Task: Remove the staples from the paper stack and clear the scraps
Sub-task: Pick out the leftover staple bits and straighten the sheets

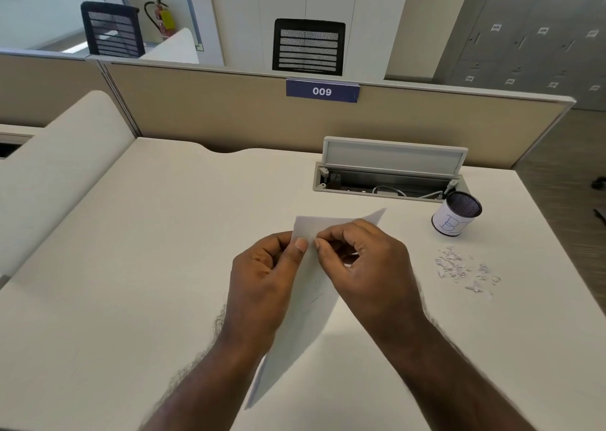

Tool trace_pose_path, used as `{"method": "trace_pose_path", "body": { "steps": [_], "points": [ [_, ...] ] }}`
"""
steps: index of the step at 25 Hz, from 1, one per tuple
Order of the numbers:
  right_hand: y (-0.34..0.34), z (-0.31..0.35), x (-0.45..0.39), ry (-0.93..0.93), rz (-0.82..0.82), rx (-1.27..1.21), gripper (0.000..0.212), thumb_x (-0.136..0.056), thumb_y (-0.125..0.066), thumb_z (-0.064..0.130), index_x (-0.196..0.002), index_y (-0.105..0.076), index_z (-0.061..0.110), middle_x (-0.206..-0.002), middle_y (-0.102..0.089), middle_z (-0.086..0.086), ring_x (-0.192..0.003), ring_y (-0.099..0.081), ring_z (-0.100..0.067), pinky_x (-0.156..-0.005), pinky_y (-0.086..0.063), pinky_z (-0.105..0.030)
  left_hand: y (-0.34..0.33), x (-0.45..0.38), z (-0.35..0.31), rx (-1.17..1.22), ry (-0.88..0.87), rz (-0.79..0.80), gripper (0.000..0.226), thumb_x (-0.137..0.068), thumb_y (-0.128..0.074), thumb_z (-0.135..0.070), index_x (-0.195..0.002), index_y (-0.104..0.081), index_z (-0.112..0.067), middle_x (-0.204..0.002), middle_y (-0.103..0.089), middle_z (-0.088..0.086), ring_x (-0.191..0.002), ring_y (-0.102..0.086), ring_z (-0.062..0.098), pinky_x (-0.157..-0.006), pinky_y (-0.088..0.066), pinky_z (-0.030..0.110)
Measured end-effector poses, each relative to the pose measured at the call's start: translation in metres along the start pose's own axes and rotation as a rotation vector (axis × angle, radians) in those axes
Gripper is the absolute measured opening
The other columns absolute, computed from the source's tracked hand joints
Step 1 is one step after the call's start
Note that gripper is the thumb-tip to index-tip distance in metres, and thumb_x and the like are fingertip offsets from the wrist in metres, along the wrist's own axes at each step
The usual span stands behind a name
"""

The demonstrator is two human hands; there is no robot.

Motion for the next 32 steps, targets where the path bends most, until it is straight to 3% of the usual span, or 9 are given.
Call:
{"method": "trace_pose_path", "body": {
  "steps": [2,4,6,13,18,25,29,32],
  "points": [
    [-0.002,0.002,0.0,0.002,0.041,0.084,0.008,-0.086,-0.063,0.036,-0.086,-0.067,0.029,-0.08,-0.063,0.018,-0.071,-0.062,-0.006,-0.065,-0.056,-0.031,0.0,0.0,0.0,-0.041,-0.01,-0.001,0.016,-0.094,-0.062,-0.025,-0.092,-0.078,-0.025,-0.087,-0.078,-0.002,-0.084,-0.072,0.025,-0.076,-0.06,0.042],
    [-0.004,0.006,-0.001,0.02,0.081,0.187,0.01,-0.085,-0.058,0.038,-0.083,-0.064,0.03,-0.078,-0.062,0.016,-0.068,-0.06,-0.008,-0.063,-0.055,-0.034,-0.001,0.001,-0.004,-0.096,-0.036,0.004,0.018,-0.093,-0.062,-0.022,-0.088,-0.078,-0.025,-0.081,-0.077,-0.007,-0.076,-0.07,0.012,-0.066,-0.055,0.021],
    [-0.006,0.009,-0.002,0.043,0.112,0.261,0.012,-0.085,-0.056,0.039,-0.081,-0.062,0.029,-0.077,-0.061,0.013,-0.065,-0.058,-0.011,-0.06,-0.054,-0.036,-0.002,0.003,-0.008,-0.145,-0.058,0.022,0.019,-0.094,-0.061,-0.021,-0.088,-0.079,-0.025,-0.08,-0.077,-0.011,-0.071,-0.067,0.005,-0.061,-0.049,0.013],
    [-0.005,0.012,-0.001,0.105,0.085,0.37,0.013,-0.086,-0.056,0.036,-0.08,-0.056,0.025,-0.074,-0.059,0.009,-0.06,-0.054,-0.013,-0.049,-0.052,-0.034,-0.01,0.001,-0.018,-0.276,-0.122,0.081,0.019,-0.093,-0.062,-0.021,-0.09,-0.079,-0.029,-0.082,-0.077,-0.016,-0.075,-0.07,0.004,-0.062,-0.048,0.01],
    [-0.01,-0.002,0.0,0.043,0.201,0.314,0.015,-0.089,-0.048,0.042,-0.08,-0.048,0.03,-0.079,-0.058,0.012,-0.066,-0.056,-0.016,-0.057,-0.053,-0.038,-0.012,-0.002,-0.015,-0.382,-0.117,0.063,0.017,-0.093,-0.062,-0.025,-0.087,-0.077,-0.028,-0.077,-0.076,-0.013,-0.068,-0.07,0.007,-0.055,-0.047,0.011],
    [-0.008,0.0,0.009,0.101,0.062,0.291,0.016,-0.09,-0.058,0.035,-0.081,-0.053,0.022,-0.078,-0.061,0.006,-0.063,-0.057,-0.015,-0.051,-0.055,-0.038,-0.014,-0.003,-0.011,-0.37,-0.043,0.037,0.024,-0.093,-0.06,-0.027,-0.073,-0.072,-0.023,-0.067,-0.071,-0.01,-0.055,-0.062,0.0,-0.049,-0.044,0.011],
    [-0.005,-0.004,0.009,0.066,0.083,0.162,0.011,-0.091,-0.059,0.036,-0.089,-0.06,0.025,-0.086,-0.063,0.012,-0.07,-0.056,-0.003,-0.062,-0.058,-0.033,-0.012,-0.004,-0.008,-0.316,-0.017,0.052,0.02,-0.094,-0.059,-0.029,-0.081,-0.074,-0.025,-0.075,-0.075,-0.009,-0.062,-0.07,0.011,-0.055,-0.05,0.021],
    [-0.003,-0.002,0.01,0.084,0.088,0.204,0.013,-0.09,-0.059,0.038,-0.088,-0.061,0.025,-0.085,-0.064,0.01,-0.069,-0.059,-0.008,-0.06,-0.058,-0.033,-0.012,-0.003,-0.009,-0.314,-0.031,0.075,0.019,-0.093,-0.061,-0.027,-0.082,-0.076,-0.025,-0.076,-0.075,-0.007,-0.065,-0.07,0.012,-0.057,-0.051,0.023]
  ]
}}
Point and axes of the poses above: each hand's wrist, its own x-axis away from the middle knuckle, its own y-axis out of the back of the hand, z = x × y, the point moved 10 cm from there along -x, towards the middle knuckle
